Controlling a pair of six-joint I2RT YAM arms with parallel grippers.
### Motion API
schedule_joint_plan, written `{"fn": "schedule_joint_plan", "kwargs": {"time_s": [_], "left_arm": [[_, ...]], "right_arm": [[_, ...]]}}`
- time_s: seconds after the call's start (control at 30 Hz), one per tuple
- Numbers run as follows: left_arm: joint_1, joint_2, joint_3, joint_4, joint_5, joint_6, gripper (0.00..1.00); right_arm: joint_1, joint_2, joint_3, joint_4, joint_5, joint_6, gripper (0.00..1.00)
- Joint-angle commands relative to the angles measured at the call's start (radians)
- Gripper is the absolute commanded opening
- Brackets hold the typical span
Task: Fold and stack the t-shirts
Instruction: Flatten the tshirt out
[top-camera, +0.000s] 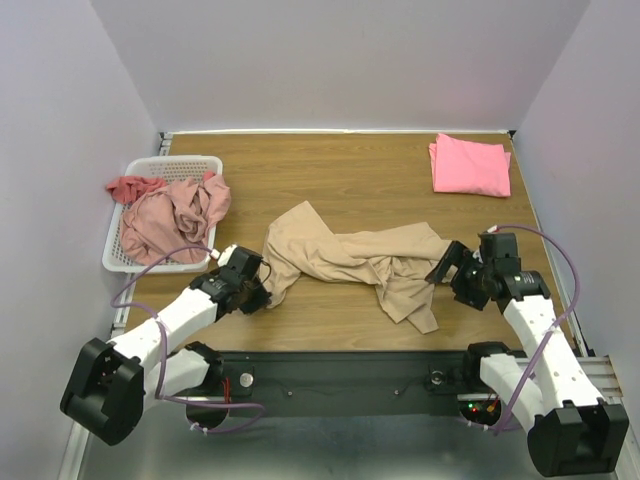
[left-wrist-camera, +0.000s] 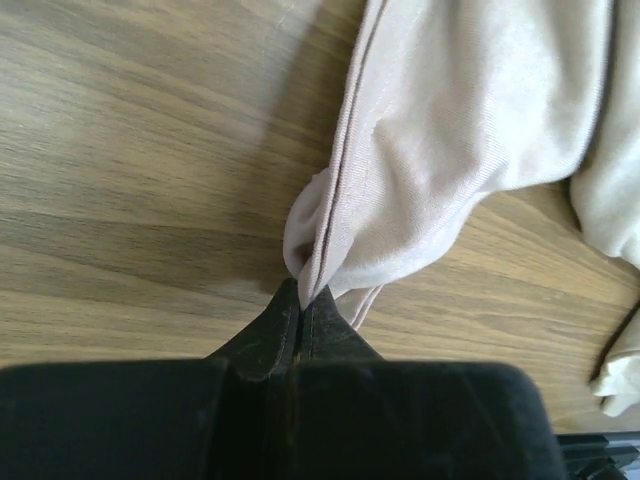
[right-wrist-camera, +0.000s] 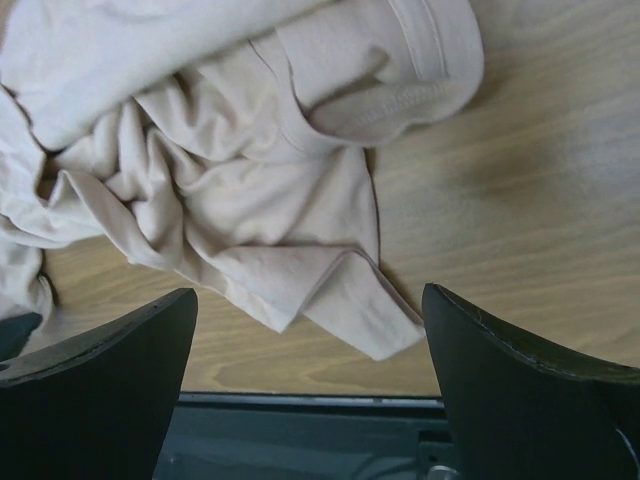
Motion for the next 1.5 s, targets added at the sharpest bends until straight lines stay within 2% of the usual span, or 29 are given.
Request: {"fn": "schedule_joint_plan", "kwargs": {"time_s": [0.0, 0.07, 0.1, 0.17, 0.2, 0.3, 0.57, 0.73, 0.9, 1.03, 1.13, 1.17, 1.23, 1.27, 1.33, 1.43, 1.47], "left_arm": [[-0.005, -0.04, 0.03, 0.024, -0.048, 0.009, 0.0], [-0.005, -0.027, 0.041, 0.032, -0.053, 0.023, 0.0], [-0.005, -0.005, 0.047, 0.033, -0.062, 0.025, 0.0], [-0.005, 0.018, 0.059, 0.04, -0.067, 0.035, 0.0], [-0.003, 0.041, 0.067, 0.049, -0.065, 0.04, 0.0], [-0.003, 0.082, 0.074, 0.069, -0.048, 0.061, 0.0], [0.002, 0.099, 0.073, 0.066, -0.064, 0.075, 0.0], [0.009, 0.082, 0.082, 0.043, -0.076, 0.08, 0.0], [0.012, 0.043, 0.091, 0.001, -0.1, 0.08, 0.0], [0.015, 0.009, 0.093, -0.017, -0.105, 0.077, 0.0], [0.017, -0.007, 0.099, -0.029, -0.108, 0.077, 0.0], [0.018, -0.008, 0.099, -0.034, -0.108, 0.077, 0.0], [0.019, -0.017, 0.103, -0.042, -0.111, 0.078, 0.0], [0.019, -0.02, 0.108, -0.048, -0.114, 0.08, 0.0], [0.02, -0.033, 0.143, -0.08, -0.128, 0.083, 0.0], [0.02, -0.063, 0.229, -0.146, -0.169, 0.092, 0.0], [0.02, -0.074, 0.258, -0.163, -0.18, 0.092, 0.0]], "right_arm": [[0.019, 0.01, 0.005, -0.091, 0.0, 0.008, 1.0], [0.065, 0.027, -0.013, -0.088, 0.021, 0.049, 1.0], [0.14, 0.029, -0.018, -0.082, 0.044, 0.081, 1.0], [0.238, 0.064, -0.015, -0.075, 0.171, 0.165, 1.0], [0.33, 0.087, -0.01, -0.079, 0.222, 0.192, 1.0], [0.446, 0.174, -0.003, -0.081, 0.337, 0.261, 1.0], [0.503, 0.165, -0.03, -0.151, 0.411, 0.374, 0.95], [0.506, 0.144, -0.05, -0.133, 0.423, 0.405, 0.83], [0.506, 0.209, -0.096, -0.075, 0.417, 0.414, 0.75], [0.507, 0.225, -0.121, -0.015, 0.448, 0.421, 0.57], [0.506, 0.233, -0.138, 0.016, 0.449, 0.419, 0.47], [0.507, 0.233, -0.144, 0.04, 0.446, 0.418, 0.38], [0.506, 0.234, -0.148, 0.054, 0.442, 0.414, 0.27], [0.506, 0.227, -0.147, 0.059, 0.436, 0.413, 0.11], [0.506, 0.204, -0.125, 0.061, 0.423, 0.389, 0.01], [0.506, 0.135, -0.014, 0.021, 0.471, 0.336, 0.01], [0.506, 0.119, 0.084, -0.02, 0.5, 0.323, 0.01]]}}
